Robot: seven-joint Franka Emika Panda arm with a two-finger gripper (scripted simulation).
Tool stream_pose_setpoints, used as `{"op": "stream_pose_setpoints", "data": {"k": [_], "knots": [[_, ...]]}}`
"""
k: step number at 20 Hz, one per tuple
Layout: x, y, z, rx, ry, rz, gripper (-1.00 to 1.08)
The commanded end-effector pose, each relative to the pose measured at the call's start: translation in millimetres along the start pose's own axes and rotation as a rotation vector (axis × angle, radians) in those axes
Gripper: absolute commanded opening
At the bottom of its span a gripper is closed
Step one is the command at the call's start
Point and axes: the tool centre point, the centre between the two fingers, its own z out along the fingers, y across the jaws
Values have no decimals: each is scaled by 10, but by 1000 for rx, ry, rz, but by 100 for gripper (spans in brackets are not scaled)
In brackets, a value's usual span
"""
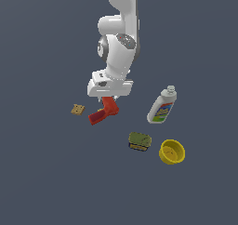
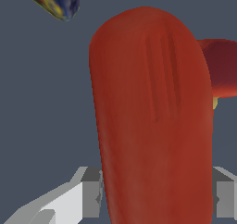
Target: Pick up a designated object from a clutter of objects.
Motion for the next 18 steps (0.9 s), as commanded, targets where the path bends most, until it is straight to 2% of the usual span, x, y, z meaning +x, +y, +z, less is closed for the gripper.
{"op": "stream_pose_setpoints", "data": {"k": [1, 18], "knots": [[16, -96, -251, -1, 3, 1, -100], [118, -772, -1833, 2, 4, 0, -100]]}}
